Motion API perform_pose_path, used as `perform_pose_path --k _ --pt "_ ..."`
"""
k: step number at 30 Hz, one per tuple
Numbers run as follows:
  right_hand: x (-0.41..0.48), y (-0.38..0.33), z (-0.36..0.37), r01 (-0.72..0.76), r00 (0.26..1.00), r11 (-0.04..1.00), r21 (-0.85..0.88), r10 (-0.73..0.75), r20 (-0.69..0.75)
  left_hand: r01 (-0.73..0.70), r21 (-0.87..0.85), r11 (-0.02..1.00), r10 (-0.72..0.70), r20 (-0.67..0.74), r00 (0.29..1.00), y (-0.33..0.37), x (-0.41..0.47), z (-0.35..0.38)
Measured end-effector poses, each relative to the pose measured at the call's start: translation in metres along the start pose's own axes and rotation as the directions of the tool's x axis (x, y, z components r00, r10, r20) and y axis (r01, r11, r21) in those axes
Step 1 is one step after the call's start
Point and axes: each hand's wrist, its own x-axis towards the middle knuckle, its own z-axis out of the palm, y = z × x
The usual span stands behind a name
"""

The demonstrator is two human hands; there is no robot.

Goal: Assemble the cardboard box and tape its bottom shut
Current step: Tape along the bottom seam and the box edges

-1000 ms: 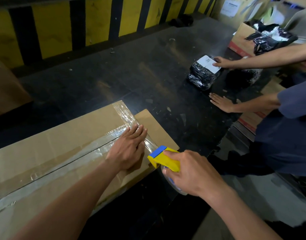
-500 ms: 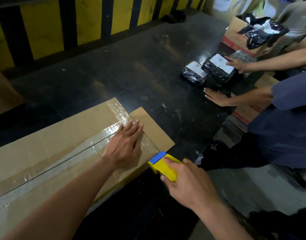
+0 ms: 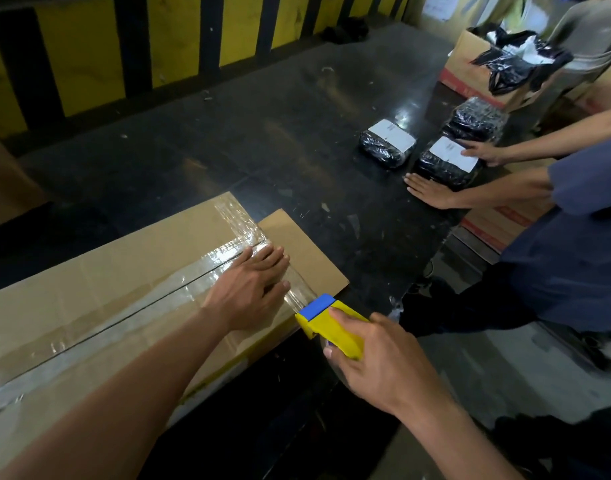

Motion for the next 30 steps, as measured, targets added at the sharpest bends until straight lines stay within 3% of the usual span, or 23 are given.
perform_pose_path --k 12,19,24,30 --pt "0.018 -0.005 0.005 -0.036 0.993 0.996 -0.087 0.046 0.112 -0.02 0.021 1.0 0.02 -0.005 1.0 0.0 0.001 0.002" --pt "0.061 0.008 -0.008 -0.134 0.96 0.98 0.148 0.092 0.264 0.022 0.058 0.998 -0.022 0.005 1.0 0.0 0.003 -0.001" --pt "0.08 0.017 -0.015 -0.147 0.934 0.952 0.269 0.044 0.354 0.058 0.133 0.989 -0.064 0.046 0.997 -0.004 0.012 -0.007" --pt "0.088 0.024 -0.022 -0.079 0.926 0.987 0.141 0.02 0.376 0.112 0.17 0.979 -0.12 0.037 0.992 -0.012 0.029 -0.014"
